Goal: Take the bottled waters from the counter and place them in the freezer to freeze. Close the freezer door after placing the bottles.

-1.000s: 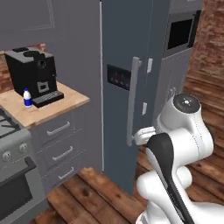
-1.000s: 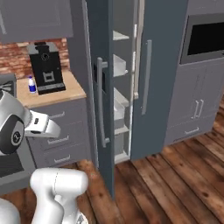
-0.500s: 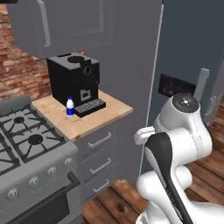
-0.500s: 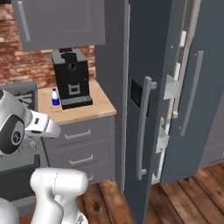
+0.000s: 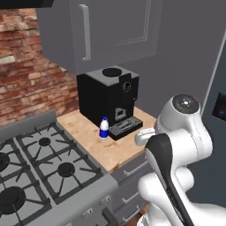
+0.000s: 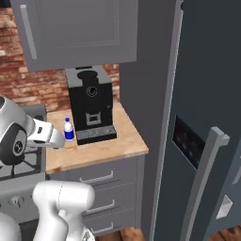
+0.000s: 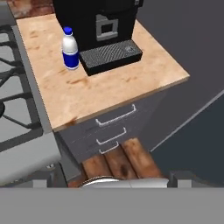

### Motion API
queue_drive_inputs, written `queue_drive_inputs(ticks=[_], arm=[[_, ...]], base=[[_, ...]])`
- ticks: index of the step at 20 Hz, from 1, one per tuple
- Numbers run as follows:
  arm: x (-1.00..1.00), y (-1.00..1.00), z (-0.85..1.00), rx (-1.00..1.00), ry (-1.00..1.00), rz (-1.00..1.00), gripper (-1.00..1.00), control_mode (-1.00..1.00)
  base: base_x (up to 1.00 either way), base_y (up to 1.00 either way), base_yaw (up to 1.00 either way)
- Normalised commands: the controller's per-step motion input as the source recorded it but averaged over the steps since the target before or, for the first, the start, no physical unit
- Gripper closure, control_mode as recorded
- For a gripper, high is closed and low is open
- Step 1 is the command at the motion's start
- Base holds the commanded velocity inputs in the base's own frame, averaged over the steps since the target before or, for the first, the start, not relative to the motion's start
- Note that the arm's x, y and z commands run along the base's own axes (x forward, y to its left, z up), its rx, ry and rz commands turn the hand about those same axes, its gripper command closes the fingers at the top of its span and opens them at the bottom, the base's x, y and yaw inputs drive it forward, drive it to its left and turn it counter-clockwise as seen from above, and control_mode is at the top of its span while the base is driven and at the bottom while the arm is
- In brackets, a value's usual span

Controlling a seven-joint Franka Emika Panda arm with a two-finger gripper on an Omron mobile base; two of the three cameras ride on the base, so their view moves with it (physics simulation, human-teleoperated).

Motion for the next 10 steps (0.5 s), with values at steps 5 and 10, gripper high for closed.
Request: queue_drive_inputs(ticks=[5,10], arm=[[0.60,0.20,-0.01,0.13,0.00,0.11,-1.00,-1.00],[1.00,0.48,-0.04,0.16,-0.01,0.19,-1.00,-1.00]], base=[[0.40,0.19,0.05],[0.00,0.00,0.00]])
